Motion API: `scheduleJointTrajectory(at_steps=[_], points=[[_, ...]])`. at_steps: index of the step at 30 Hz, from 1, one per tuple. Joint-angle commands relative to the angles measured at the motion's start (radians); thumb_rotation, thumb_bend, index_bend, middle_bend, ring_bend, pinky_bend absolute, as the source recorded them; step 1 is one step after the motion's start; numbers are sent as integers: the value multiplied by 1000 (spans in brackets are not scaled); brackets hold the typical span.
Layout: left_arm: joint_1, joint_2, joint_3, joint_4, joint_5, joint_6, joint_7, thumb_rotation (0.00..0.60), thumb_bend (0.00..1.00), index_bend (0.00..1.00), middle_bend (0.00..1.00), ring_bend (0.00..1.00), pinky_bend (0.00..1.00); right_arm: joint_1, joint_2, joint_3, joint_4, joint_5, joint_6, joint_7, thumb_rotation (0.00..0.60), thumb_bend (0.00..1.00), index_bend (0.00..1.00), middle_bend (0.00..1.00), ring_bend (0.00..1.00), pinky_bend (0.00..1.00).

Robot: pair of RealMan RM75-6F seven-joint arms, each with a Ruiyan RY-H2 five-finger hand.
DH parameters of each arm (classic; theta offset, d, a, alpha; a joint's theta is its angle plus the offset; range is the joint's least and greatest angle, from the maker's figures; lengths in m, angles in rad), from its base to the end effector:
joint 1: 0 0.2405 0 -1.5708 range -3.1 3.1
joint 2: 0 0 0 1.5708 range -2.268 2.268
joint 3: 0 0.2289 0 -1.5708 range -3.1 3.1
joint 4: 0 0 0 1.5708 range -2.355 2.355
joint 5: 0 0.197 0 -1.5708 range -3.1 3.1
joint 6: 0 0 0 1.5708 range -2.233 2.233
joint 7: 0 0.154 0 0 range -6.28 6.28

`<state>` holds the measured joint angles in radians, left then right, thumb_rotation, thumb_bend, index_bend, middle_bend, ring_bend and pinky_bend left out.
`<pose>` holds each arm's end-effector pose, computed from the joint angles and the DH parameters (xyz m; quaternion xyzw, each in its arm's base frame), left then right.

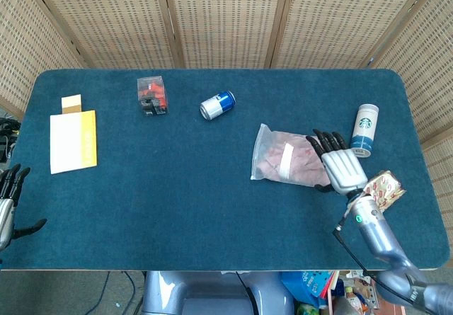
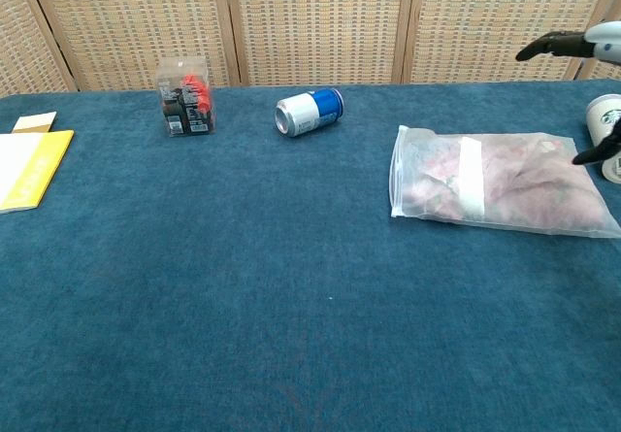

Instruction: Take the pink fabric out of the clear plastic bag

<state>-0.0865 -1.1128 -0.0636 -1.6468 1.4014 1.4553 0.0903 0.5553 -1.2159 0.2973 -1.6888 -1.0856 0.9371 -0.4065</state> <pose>-0.2895 0.1899 0.1610 -0.5803 -0.3968 -0.3501 0.6190 -0.1738 -0.3324 0.0957 0.7028 -0.3727 0.3370 0.5036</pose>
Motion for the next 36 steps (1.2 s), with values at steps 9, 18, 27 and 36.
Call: scheduleJointTrajectory(at_steps=[9,18,27,36], points=[[-13,-1,-10,13,-32,-35,-11,600,109,0,0,0,0,265,-188,-19,231,529,-154,-255,600,0,0,0,0,0],[-22,-8,-14,19,-47,-51,0,600,109,0,0,0,0,353,-298,-81,337,652,-111,-336,600,0,0,0,0,0],[-22,-10,-15,21,-53,-52,-1,600,108,0,0,0,0,375,-370,-117,451,713,-70,-375,600,0,0,0,0,15],[-24,-9,-12,18,-49,-54,-2,600,109,0,0,0,0,358,-439,-139,567,649,-58,-340,600,7,157,364,360,546]])
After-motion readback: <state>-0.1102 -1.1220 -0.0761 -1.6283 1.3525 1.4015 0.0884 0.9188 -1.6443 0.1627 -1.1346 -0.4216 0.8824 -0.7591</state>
